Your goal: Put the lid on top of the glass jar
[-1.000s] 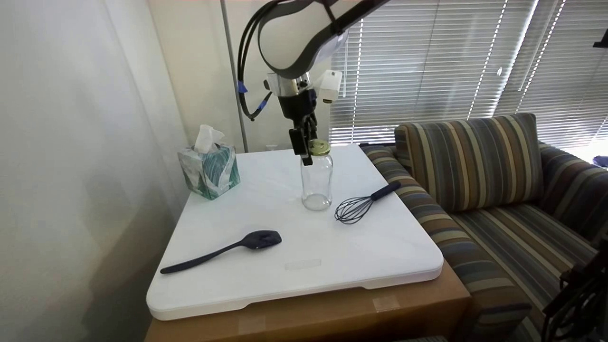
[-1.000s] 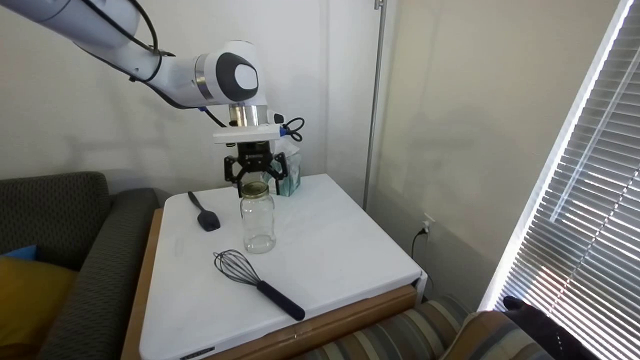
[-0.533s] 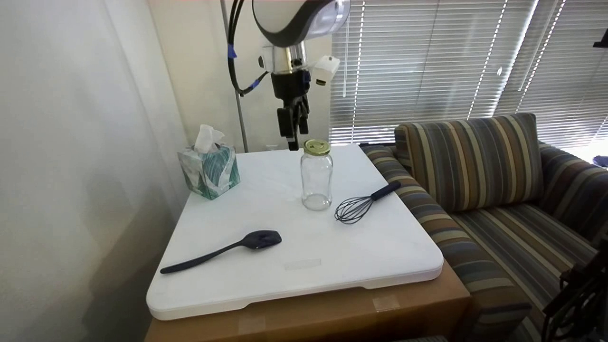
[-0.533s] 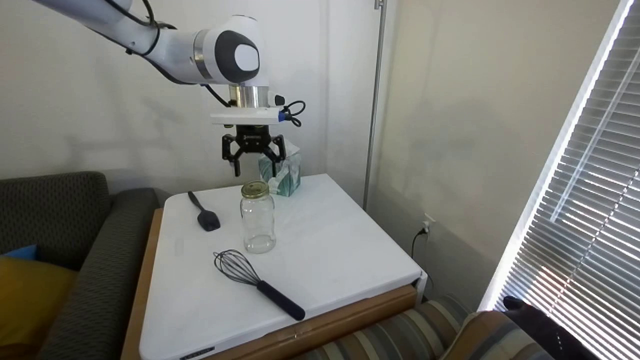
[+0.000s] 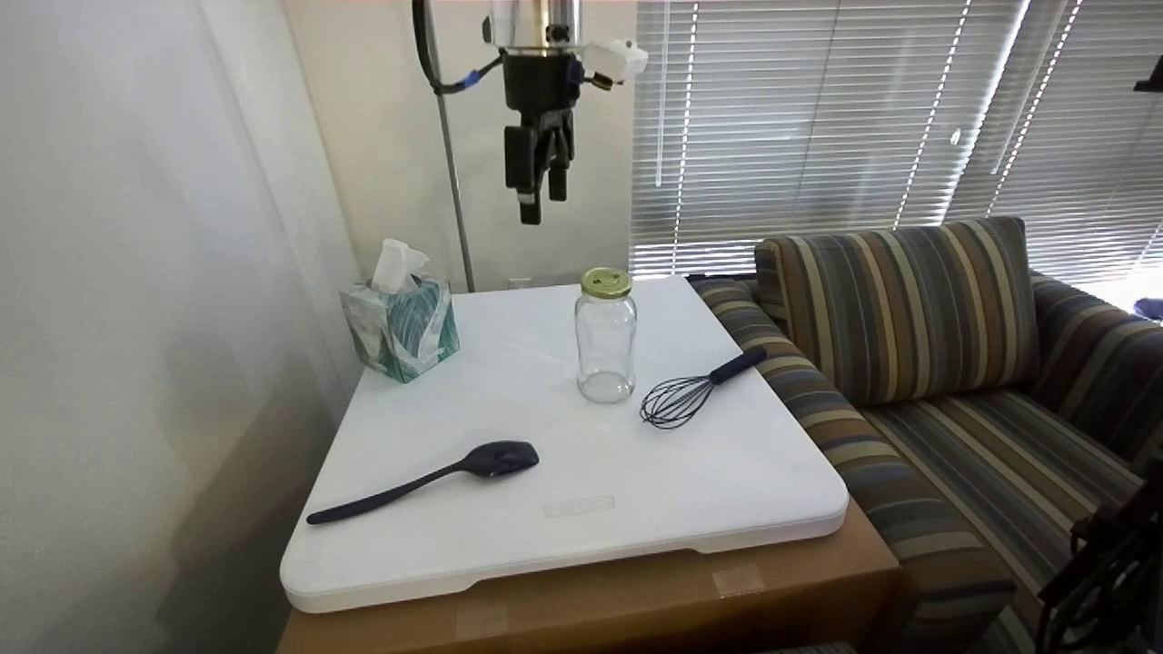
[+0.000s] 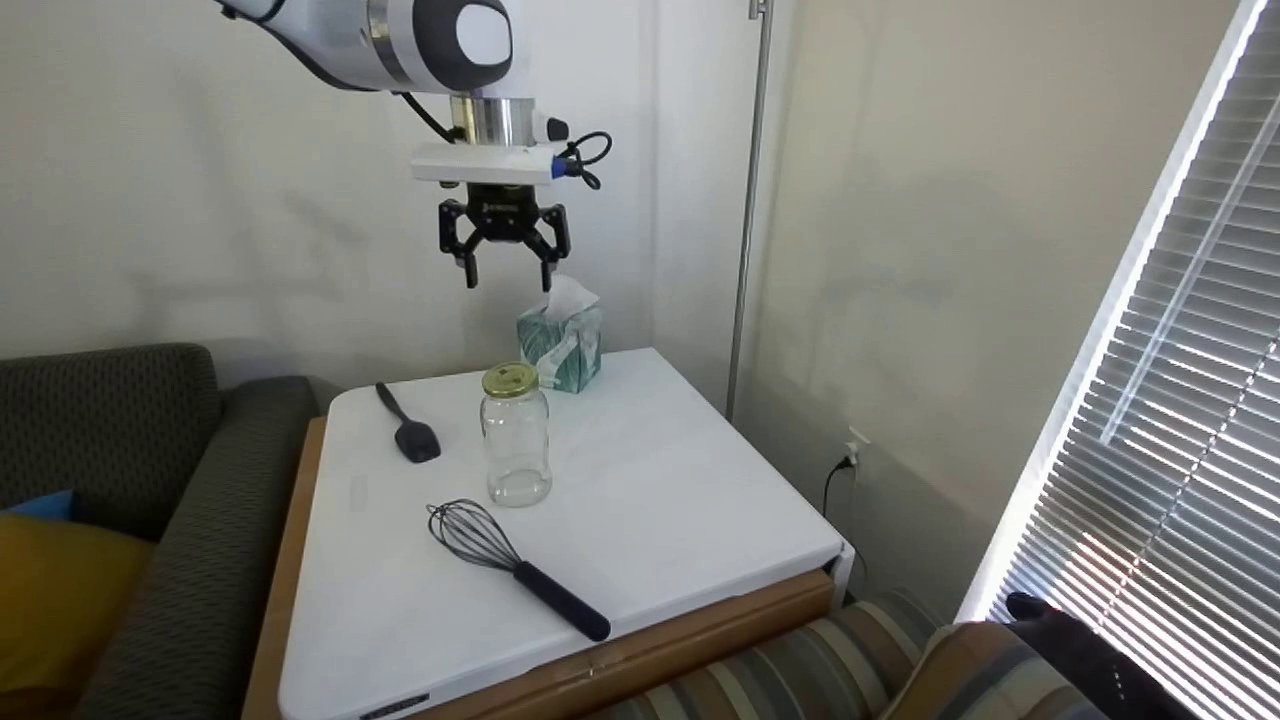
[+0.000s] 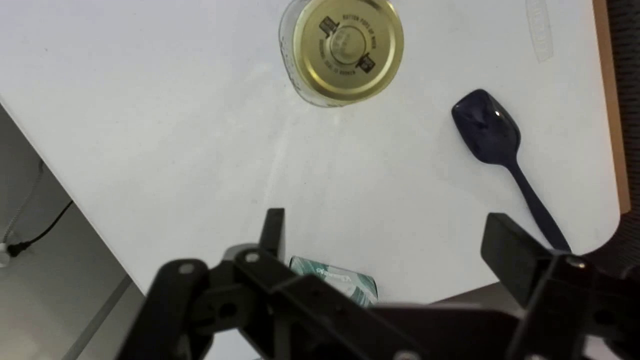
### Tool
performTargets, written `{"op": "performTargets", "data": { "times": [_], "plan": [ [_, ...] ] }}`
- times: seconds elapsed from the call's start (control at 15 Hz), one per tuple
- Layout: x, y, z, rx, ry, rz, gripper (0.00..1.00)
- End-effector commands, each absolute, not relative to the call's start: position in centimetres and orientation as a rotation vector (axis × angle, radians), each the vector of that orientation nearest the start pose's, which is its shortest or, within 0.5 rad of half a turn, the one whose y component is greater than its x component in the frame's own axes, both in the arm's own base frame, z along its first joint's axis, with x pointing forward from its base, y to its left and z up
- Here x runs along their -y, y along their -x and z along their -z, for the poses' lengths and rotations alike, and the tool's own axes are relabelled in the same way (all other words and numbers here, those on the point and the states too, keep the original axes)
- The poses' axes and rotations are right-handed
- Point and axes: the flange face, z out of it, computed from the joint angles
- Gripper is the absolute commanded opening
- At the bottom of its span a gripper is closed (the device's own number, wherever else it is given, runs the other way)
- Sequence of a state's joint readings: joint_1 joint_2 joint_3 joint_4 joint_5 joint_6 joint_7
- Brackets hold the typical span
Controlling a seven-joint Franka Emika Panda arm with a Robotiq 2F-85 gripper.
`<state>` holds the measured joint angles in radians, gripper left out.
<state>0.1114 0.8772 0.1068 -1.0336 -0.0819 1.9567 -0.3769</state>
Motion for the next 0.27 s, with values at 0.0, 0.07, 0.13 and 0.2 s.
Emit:
{"op": "performTargets", "data": {
  "times": [0.0, 0.07, 0.13, 0.2],
  "plan": [
    [-13.69, -76.63, -32.61, 0.904, 3.006, 0.086, 1.00],
    [-13.81, -76.64, -32.66, 0.906, 3.006, 0.088, 1.00],
    [-13.88, -76.62, -32.49, 0.907, 3.005, 0.085, 1.00],
    [-13.90, -76.61, -32.27, 0.907, 3.005, 0.080, 1.00]
  ]
}}
